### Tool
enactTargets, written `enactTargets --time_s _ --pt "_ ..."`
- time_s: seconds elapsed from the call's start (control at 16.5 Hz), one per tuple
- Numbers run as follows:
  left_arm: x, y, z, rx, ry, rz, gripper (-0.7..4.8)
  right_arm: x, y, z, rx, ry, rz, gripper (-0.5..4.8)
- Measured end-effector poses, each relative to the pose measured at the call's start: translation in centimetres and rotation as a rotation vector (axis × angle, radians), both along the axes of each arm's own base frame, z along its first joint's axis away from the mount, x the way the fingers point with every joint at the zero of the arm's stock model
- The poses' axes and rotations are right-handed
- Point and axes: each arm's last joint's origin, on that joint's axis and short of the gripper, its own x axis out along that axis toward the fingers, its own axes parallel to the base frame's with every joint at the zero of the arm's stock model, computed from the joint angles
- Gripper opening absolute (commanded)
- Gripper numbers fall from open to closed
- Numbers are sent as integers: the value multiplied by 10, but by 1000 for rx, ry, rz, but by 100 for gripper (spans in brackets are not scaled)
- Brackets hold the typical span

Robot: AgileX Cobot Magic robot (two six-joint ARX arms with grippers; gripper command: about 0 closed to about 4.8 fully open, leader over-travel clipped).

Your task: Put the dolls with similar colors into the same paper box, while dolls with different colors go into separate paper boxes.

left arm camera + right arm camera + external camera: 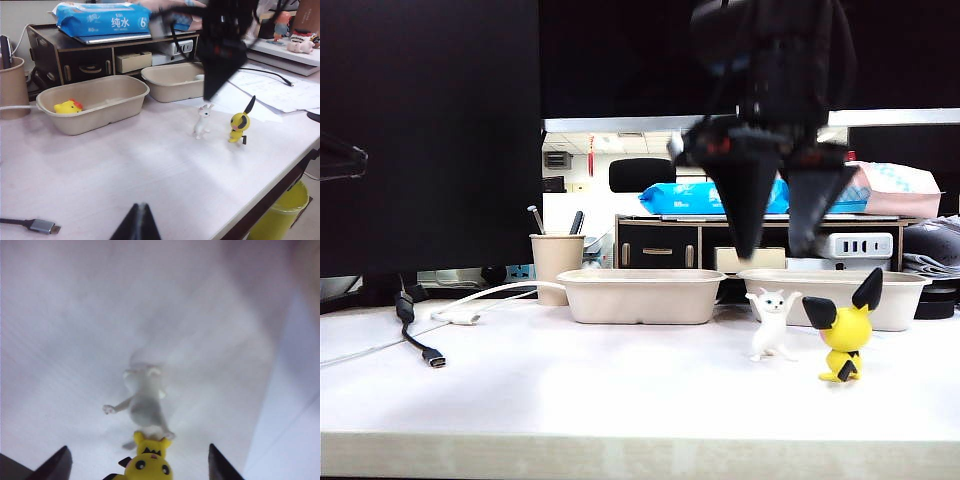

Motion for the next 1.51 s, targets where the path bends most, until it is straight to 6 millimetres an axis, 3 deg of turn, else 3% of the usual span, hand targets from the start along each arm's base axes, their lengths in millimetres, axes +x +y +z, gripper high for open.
enactTargets --time_s 0.48,0.73,0.91,1.15,1.27,1.51 --pt "0 0 0 0 0 0 -5 1 2 -13 1 -1 1 346" --pt "0 0 0 0 0 0 -5 6 4 -34 -35 57 1 345" --pt "0 0 0 0 0 0 -5 7 5 -36 -36 59 0 301" --pt "0 0 0 3 3 0 -5 8 6 -35 -29 49 -2 301" --pt "0 0 0 3 3 0 -5 9 6 -36 -21 37 -2 227" --pt "0 0 0 3 3 0 -5 10 7 -40 -27 46 -2 192"
